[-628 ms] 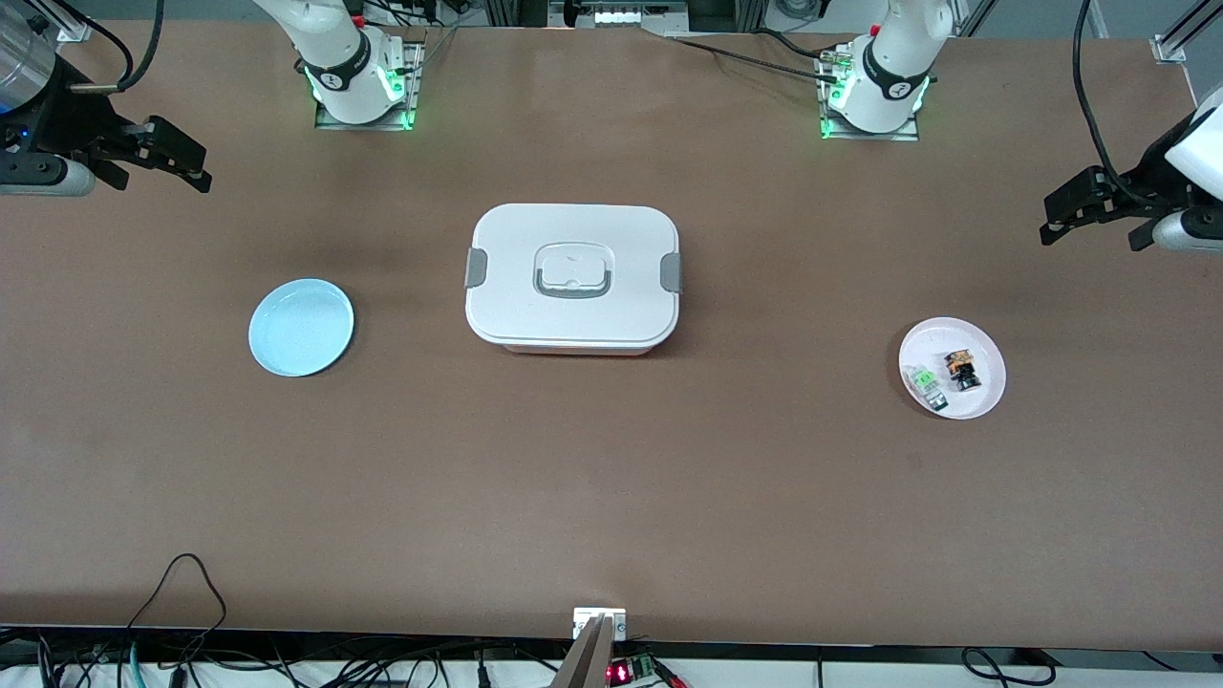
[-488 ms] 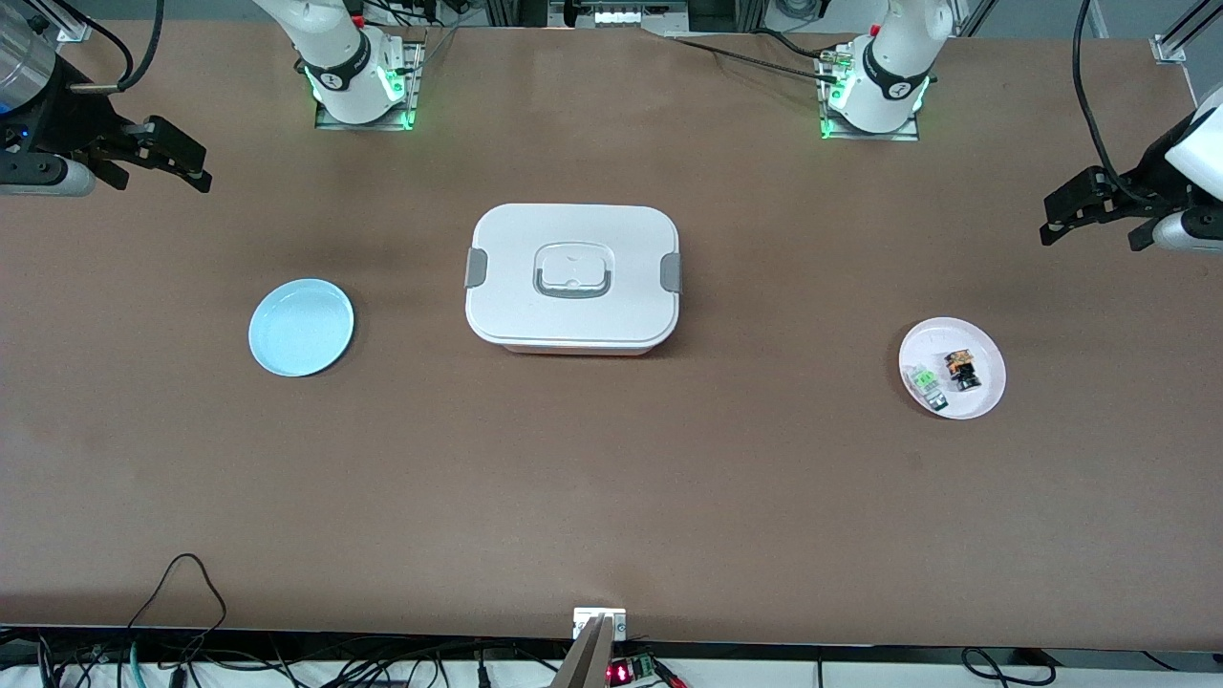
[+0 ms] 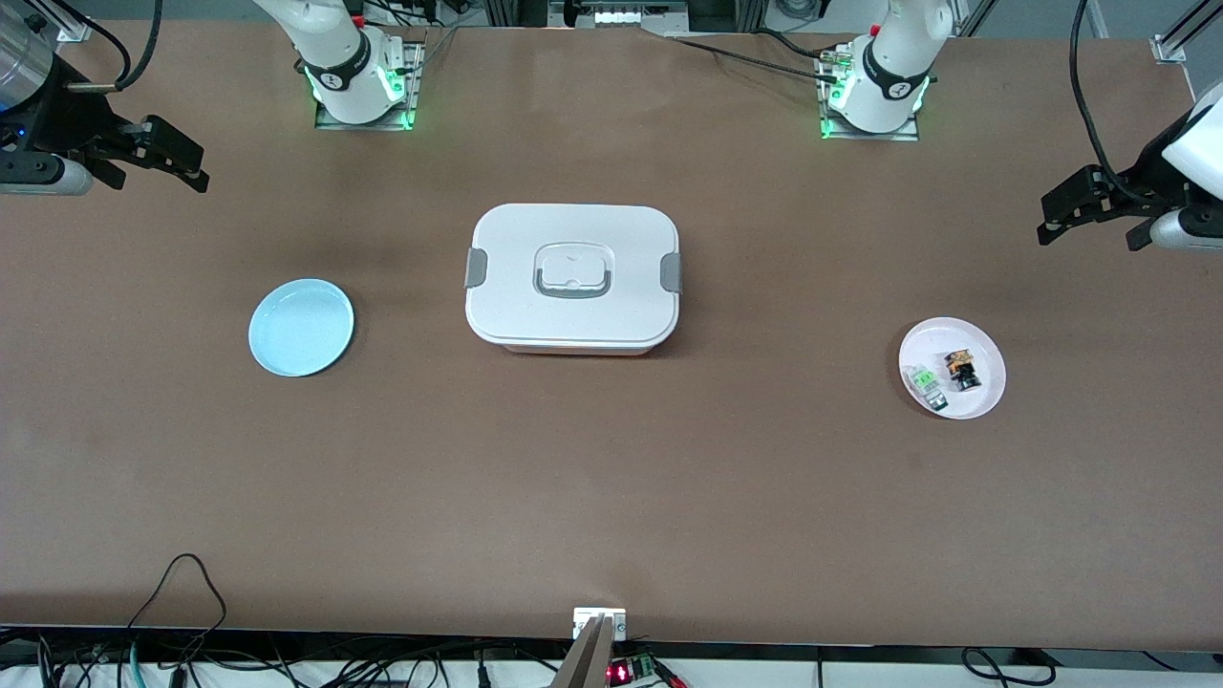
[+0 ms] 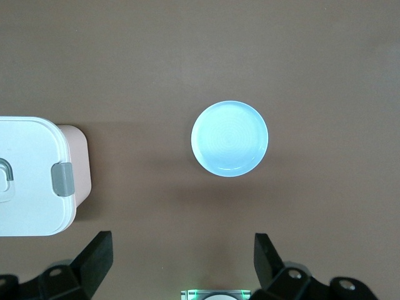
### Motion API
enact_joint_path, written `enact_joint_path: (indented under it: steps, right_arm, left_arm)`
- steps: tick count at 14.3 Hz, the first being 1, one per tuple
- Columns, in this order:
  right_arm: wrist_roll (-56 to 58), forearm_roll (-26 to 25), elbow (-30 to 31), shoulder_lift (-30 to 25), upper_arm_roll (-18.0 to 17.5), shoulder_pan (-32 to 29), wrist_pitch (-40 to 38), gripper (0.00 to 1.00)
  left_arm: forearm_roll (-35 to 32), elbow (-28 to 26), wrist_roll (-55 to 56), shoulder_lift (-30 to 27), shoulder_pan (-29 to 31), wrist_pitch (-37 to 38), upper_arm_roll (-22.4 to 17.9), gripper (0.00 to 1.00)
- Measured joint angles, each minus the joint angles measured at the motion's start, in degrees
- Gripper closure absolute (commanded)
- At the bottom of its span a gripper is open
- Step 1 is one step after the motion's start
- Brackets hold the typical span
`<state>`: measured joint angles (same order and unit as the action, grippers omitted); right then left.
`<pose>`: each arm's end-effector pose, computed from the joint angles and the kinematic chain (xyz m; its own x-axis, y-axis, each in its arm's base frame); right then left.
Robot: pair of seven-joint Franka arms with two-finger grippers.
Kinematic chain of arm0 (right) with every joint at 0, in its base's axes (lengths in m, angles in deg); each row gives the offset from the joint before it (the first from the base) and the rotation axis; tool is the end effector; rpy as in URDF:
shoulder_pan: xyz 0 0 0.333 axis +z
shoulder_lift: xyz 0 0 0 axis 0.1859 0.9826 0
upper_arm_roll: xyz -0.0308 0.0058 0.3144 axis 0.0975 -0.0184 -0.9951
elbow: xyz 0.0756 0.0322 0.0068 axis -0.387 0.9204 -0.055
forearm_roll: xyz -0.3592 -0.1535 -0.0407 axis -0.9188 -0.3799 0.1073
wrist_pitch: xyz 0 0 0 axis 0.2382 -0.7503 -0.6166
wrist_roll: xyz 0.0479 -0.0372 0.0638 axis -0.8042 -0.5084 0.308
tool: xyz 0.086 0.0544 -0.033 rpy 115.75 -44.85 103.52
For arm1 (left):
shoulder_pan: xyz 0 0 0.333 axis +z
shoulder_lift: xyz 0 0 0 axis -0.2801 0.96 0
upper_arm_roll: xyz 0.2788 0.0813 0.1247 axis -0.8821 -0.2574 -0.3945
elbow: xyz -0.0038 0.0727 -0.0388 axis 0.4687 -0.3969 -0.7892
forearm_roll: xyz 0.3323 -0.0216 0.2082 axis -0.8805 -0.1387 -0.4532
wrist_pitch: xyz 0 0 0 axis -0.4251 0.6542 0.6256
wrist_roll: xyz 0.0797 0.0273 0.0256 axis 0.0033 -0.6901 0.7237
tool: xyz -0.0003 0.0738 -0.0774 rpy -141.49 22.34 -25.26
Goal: Transfer orange switch to right arm and place
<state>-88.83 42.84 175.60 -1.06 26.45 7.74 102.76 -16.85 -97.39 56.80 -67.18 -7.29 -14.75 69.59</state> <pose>0.5106 0.0443 0.6298 0.9986 -0.0361 -0.0399 -0.0363 -0.9993 -0.0043 0.5544 -0.0158 0.6320 0.9982 -0.0522 0.0311 -0.0526 -0.9985 0.0129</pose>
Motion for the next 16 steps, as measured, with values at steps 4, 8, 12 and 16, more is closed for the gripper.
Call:
enact_joint_path:
  steps: [4,8,12,16]
  right_arm:
    - [0.0,0.0,0.0,0.0,0.0,0.0,0.0,0.0]
    - [0.0,0.0,0.0,0.0,0.0,0.0,-0.2,0.0]
    - [0.0,0.0,0.0,0.0,0.0,0.0,-0.2,0.0]
    - [0.0,0.0,0.0,0.0,0.0,0.0,-0.2,0.0]
  left_arm:
    - [0.0,0.0,0.0,0.0,0.0,0.0,0.1,0.0]
    - [0.0,0.0,0.0,0.0,0.0,0.0,0.1,0.0]
    - [0.0,-0.1,0.0,0.5,0.0,-0.1,0.1,0.0]
    - [0.0,-0.2,0.0,2.8,-0.1,-1.0,0.2,0.0]
